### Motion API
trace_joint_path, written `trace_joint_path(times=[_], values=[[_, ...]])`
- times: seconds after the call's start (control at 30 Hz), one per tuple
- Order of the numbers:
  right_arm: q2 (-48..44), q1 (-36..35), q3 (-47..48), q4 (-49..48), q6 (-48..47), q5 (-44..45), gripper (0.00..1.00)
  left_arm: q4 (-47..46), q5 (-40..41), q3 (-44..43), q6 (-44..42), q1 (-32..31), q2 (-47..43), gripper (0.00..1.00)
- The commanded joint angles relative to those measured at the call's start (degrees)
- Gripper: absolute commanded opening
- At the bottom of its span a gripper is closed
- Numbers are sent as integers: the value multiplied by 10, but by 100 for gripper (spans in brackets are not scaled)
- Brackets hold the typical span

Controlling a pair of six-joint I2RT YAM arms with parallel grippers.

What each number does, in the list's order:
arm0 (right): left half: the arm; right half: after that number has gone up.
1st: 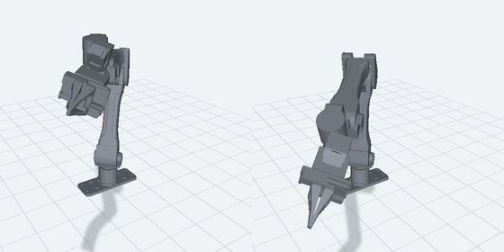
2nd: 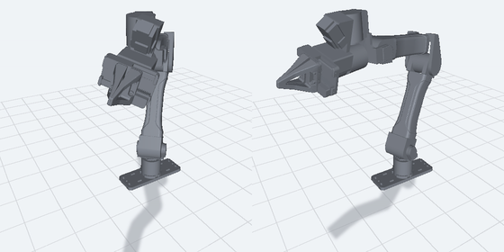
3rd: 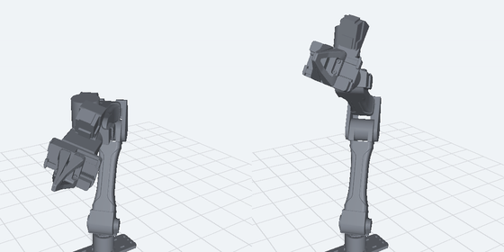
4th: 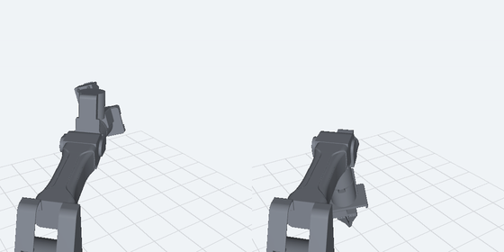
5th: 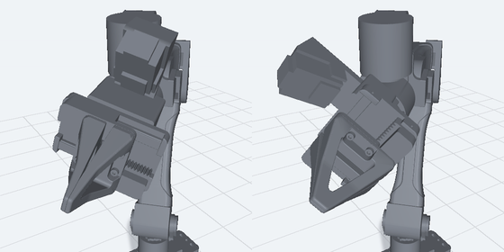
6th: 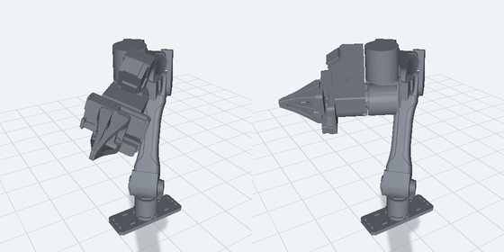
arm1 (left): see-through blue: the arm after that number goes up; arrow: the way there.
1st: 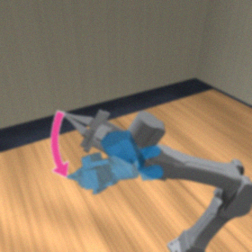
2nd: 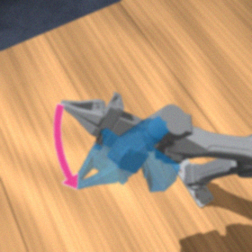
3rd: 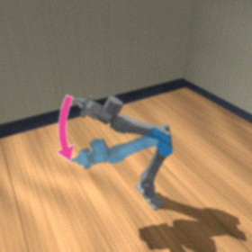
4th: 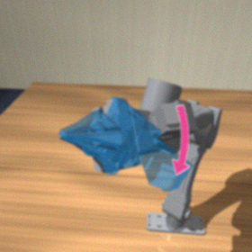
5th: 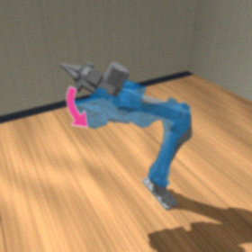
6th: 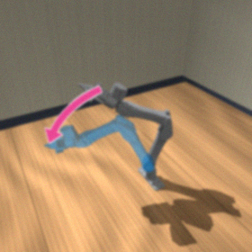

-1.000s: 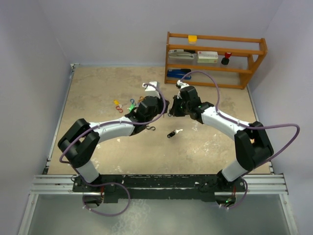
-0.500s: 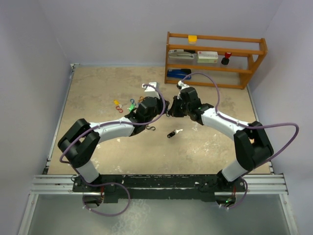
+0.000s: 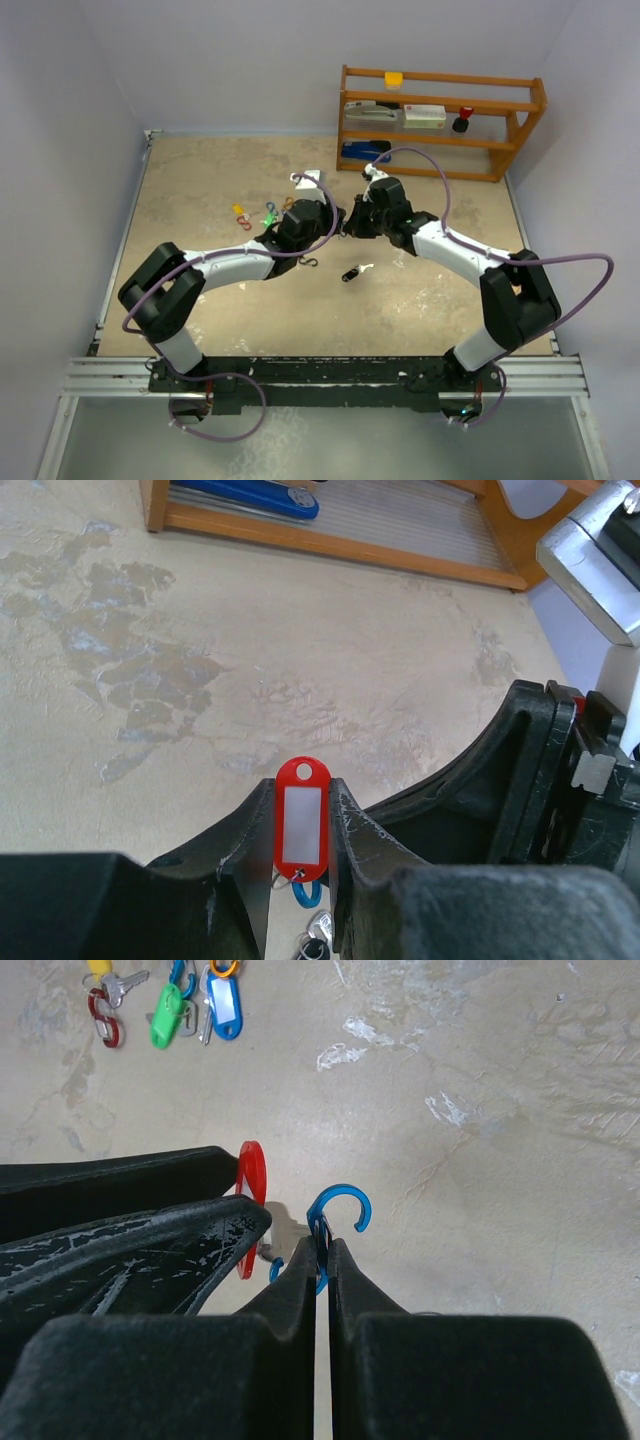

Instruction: Put the keys on the keyring

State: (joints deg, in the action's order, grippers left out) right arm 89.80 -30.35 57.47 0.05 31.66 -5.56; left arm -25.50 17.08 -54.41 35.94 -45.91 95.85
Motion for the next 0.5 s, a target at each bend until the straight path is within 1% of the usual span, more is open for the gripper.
trace_joint_path(times=[0.0, 0.47], values=[[-32, 2, -6, -17, 6, -3, 0, -27, -3, 4, -2, -3, -8, 17], [-29, 2, -4, -19, 3, -14, 0, -30, -7, 1, -2, -3, -2, 17]])
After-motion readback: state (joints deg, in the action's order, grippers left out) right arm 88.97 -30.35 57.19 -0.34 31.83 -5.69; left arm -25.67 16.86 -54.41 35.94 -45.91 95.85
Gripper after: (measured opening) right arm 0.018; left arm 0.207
